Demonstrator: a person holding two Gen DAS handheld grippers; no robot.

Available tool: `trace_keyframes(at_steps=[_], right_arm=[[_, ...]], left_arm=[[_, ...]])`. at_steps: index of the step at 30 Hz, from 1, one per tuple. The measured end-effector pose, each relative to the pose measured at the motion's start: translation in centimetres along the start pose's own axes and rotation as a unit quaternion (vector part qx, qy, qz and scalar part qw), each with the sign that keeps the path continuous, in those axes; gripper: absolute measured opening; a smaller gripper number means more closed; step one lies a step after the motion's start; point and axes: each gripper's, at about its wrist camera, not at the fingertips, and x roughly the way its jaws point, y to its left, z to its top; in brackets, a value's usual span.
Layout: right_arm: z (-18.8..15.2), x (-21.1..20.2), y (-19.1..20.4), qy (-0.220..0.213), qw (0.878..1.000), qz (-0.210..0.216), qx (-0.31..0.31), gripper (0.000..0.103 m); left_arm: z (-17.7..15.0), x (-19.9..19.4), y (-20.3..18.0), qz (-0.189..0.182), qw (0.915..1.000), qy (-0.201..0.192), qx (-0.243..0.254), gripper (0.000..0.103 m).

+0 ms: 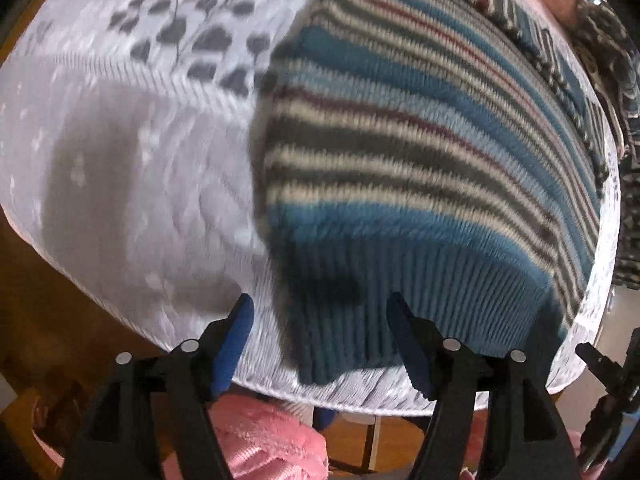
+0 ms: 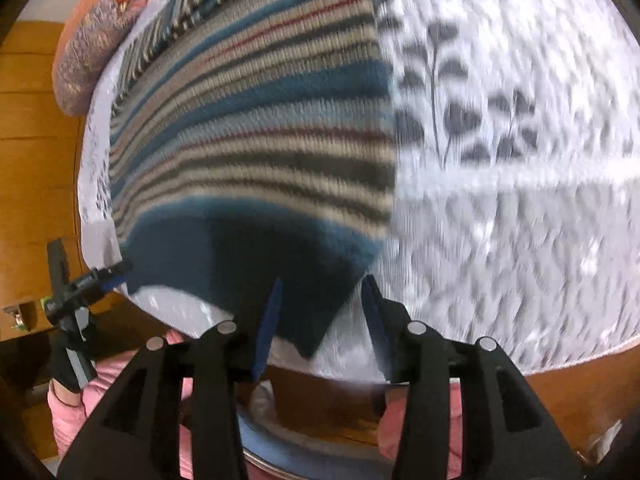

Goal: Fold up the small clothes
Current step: 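Grasp the ribbed hem with both tools and lift it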

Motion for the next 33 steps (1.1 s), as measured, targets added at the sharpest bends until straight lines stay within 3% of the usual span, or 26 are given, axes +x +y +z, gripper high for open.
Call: trace_keyframes(at_steps=[6,12,13,15,18,20,25,33], right_arm=[[-2.2,3.7,0.4,0.04,0.999,-0.004,-0.004,0.042],[-1.8,4.6,0.8,0.032,0.999,-0.008,-0.005,0.041],[-1.8,4.8,1.0,0.034,0.999,-0.008,-0.008,0.039],[-1.7,5.2,1.5,0.038,0.999,-0.008,-0.023,0.024],[-1.8,5.2,2.2,0.035,0.998,-0.013,-0.042,0.011],[-1.6,5.0,2.7,0.029,0.998,-0.012,-0.053,0.009],[-1.4,3.6,3.0,0.013,0.998,0.011,-0.055,0.009],[0.4,-2.0,2.1,-0.054,0.993,0.101,-0.025,0.008]], left_arm=[[-0.3,0.4,0.6,-0.009,0.9999,-0.009,-0.006,0.069],[-0.4,1.4,0.4,-0.028,0.9996,-0.001,-0.002,0.07],[-0.4,1.6,0.5,-0.034,0.9994,0.001,-0.003,0.068],[-0.8,1.6,0.0,-0.047,0.9989,0.007,-0.004,0.054],[-1.4,2.1,-1.2,-0.059,0.9982,0.009,-0.008,0.032],[-1.5,2.1,-1.3,-0.059,0.9982,0.005,-0.008,0.018],[-1.1,0.3,-1.2,-0.097,0.995,-0.016,-0.017,0.013],[0.5,-4.1,-1.7,-0.17,0.9815,-0.087,-0.014,0.013]])
